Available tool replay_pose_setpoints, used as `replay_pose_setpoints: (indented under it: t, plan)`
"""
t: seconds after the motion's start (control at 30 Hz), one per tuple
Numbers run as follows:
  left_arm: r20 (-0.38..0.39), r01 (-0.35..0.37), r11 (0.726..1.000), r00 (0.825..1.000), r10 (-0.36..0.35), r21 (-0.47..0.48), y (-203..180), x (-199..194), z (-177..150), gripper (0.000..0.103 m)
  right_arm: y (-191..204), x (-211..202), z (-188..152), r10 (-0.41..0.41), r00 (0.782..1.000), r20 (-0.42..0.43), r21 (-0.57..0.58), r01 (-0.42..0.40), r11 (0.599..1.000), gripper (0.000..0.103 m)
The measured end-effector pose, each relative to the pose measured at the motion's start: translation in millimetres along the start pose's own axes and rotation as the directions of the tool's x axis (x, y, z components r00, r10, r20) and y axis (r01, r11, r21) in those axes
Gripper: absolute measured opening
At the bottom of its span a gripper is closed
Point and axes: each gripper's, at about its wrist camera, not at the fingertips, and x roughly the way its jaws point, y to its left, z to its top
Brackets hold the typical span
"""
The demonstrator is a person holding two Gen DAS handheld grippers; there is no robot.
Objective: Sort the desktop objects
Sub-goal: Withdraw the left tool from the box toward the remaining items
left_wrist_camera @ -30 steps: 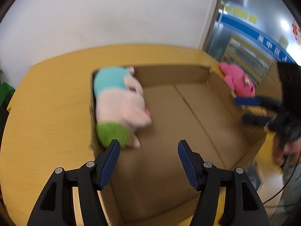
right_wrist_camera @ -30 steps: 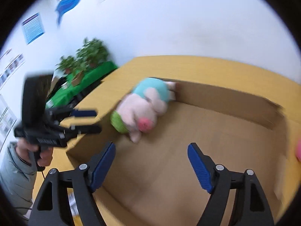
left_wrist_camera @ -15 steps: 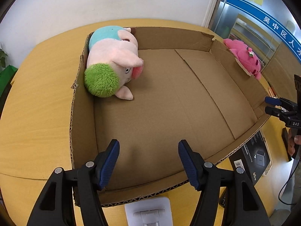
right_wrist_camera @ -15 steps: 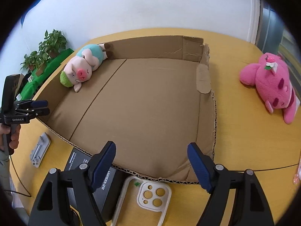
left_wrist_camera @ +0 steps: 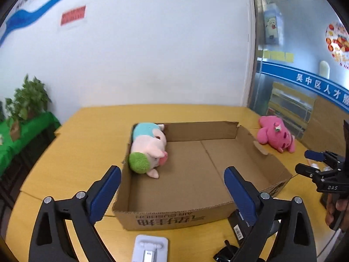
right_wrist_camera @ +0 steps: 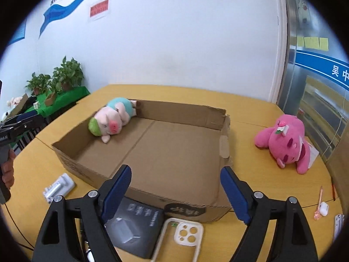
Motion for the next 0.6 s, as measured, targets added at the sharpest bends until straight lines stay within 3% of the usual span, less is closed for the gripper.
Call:
replay_pose_setpoints:
  t: [0.1, 0.13, 0.17, 0.23, 0.27, 0.3, 0.33, 0.37, 0.4, 0.43, 0.47, 0.5, 0.53, 0.57, 0.6]
  plan:
    - [0.014, -0.098, 0.995, 0.995, 0.098, -0.013, -6.9, -15.7, -11.5, 0.098, 1.8, 1.5, -8.5, 0.034, 0.999, -0.010, 0.032, -0.034, 0.999, 0.077]
    - [0.010, -0.090, 0.996, 0.996, 0.091, -0.020, -7.1, -17.4, -14.1, 0.098, 3.1, 3.3, -10.6, 0.043, 0.999, -0.010, 0.041, -0.042, 0.998, 0.061]
    - [0.003, -0.071, 0.997, 0.997, 0.072, -0.028, -4.9, -20.6, -18.1, 0.098, 3.7, 3.4, -14.4, 0.048, 0.999, -0.011, 0.049, -0.047, 0.998, 0.031]
    - [-0.028, -0.050, 0.997, 0.998, 0.048, -0.058, -1.7, -20.1, -24.9, 0.097, 4.9, 4.3, -20.5, 0.059, 0.998, -0.031, 0.058, -0.058, 0.997, 0.006]
    - [-0.043, -0.057, 0.996, 0.998, 0.054, -0.068, -2.5, -19.6, -28.5, 0.088, 6.1, 2.6, -23.5, 0.073, 0.997, -0.030, 0.065, -0.071, 0.995, 0.007]
    - [-0.069, -0.052, 0.996, 0.996, 0.047, -0.076, -1.6, -18.5, -33.5, 0.043, 7.1, 0.6, -25.1, 0.081, 0.996, -0.027, 0.063, -0.079, 0.995, 0.007]
    - [-0.114, -0.034, 0.996, 0.993, 0.024, -0.082, -0.3, -14.1, -37.4, 0.012, 8.7, -2.0, -26.3, 0.088, 0.996, -0.024, 0.060, -0.087, 0.994, 0.009]
    - [-0.163, -0.013, 0.995, 0.987, -0.003, -0.097, 2.6, -6.7, -39.7, 0.002, 10.3, -5.5, -27.1, 0.096, 0.995, -0.023, 0.058, -0.095, 0.994, 0.025]
    - [-0.222, 0.012, 0.990, 0.974, -0.043, -0.137, 7.5, 2.0, -45.4, 0.002, 11.7, -7.7, -27.4, 0.098, 0.995, -0.022, 0.061, -0.097, 0.993, 0.039]
    - [-0.232, 0.018, 0.988, 0.971, -0.053, -0.151, 8.0, 2.3, -49.3, 0.002, 12.3, -10.3, -27.2, 0.095, 0.995, -0.020, 0.064, -0.094, 0.993, 0.070]
    - [-0.225, 0.019, 0.989, 0.973, -0.052, -0.148, 7.8, 0.8, -51.5, 0.002, 13.6, -15.2, -27.0, 0.082, 0.997, -0.005, 0.065, -0.082, 0.995, 0.085]
    - [-0.201, 0.000, 0.992, 0.979, -0.025, -0.125, 5.4, -4.0, -52.8, 0.002, 13.6, -20.2, -27.2, 0.073, 0.997, 0.015, 0.061, -0.074, 0.995, 0.084]
    - [-0.181, -0.016, 0.994, 0.983, -0.004, -0.110, 4.3, -7.8, -52.9, 0.011, 16.0, -26.8, -27.1, 0.067, 0.997, 0.039, 0.048, -0.069, 0.996, 0.084]
    - [-0.162, -0.026, 0.995, 0.987, 0.010, -0.099, 4.3, -11.4, -53.0, 0.038, 16.9, -29.9, -27.0, 0.066, 0.997, 0.045, 0.040, -0.068, 0.997, 0.085]
    - [-0.140, -0.029, 0.995, 0.990, 0.016, -0.094, 4.8, -15.7, -53.0, 0.072, 19.0, -32.3, -26.7, 0.063, 0.997, 0.046, 0.032, -0.065, 0.997, 0.085]
